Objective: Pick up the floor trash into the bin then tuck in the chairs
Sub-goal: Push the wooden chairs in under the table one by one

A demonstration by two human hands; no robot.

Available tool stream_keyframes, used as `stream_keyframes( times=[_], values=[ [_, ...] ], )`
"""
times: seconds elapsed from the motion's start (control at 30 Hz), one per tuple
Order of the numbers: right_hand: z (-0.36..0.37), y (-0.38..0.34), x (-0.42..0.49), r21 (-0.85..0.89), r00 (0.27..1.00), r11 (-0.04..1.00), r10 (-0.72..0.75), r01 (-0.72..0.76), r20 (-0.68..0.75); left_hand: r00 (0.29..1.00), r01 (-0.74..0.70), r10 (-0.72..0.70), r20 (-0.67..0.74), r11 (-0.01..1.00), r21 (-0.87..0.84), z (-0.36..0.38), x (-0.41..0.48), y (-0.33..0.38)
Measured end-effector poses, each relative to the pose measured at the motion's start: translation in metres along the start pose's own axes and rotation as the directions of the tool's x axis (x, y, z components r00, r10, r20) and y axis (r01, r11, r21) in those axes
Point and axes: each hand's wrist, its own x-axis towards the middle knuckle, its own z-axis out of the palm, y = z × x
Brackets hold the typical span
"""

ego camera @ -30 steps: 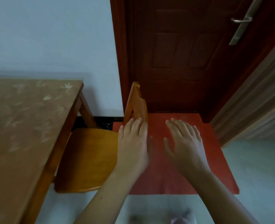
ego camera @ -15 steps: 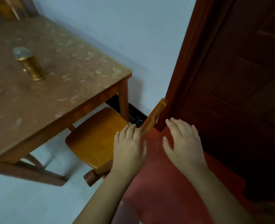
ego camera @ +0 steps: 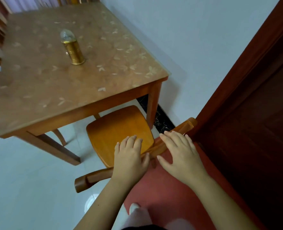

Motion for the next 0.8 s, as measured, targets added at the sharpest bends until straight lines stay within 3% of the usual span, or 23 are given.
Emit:
stream_keyframes(
  times=[0.2, 0.4, 0.63, 0.8],
  values=[
    [0.019, 0.019, 0.013, 0.077, 0.972, 0.979, -0.199, 0.191, 0.126, 0.984, 0.179, -0.178, 0.014, 0.981, -0.077, 0.016, -0.019, 0.009],
    [0.032, 0.038, 0.024, 0.1, 0.875, 0.899, -0.438, 0.427, 0.207, 0.957, 0.262, -0.253, -0.138, 0.964, 0.047, 0.027, -0.03, 0.02],
    [0.031, 0.044, 0.042, 0.199, 0.806, 0.825, -0.562, 0.529, 0.187, 0.931, 0.35, -0.345, -0.121, 0.937, 0.024, 0.028, -0.024, 0.026],
    [0.035, 0.039, 0.055, 0.229, 0.772, 0.806, -0.591, 0.547, 0.234, 0.939, 0.34, -0.336, -0.077, 0.939, 0.047, 0.029, -0.02, 0.02]
  ],
)
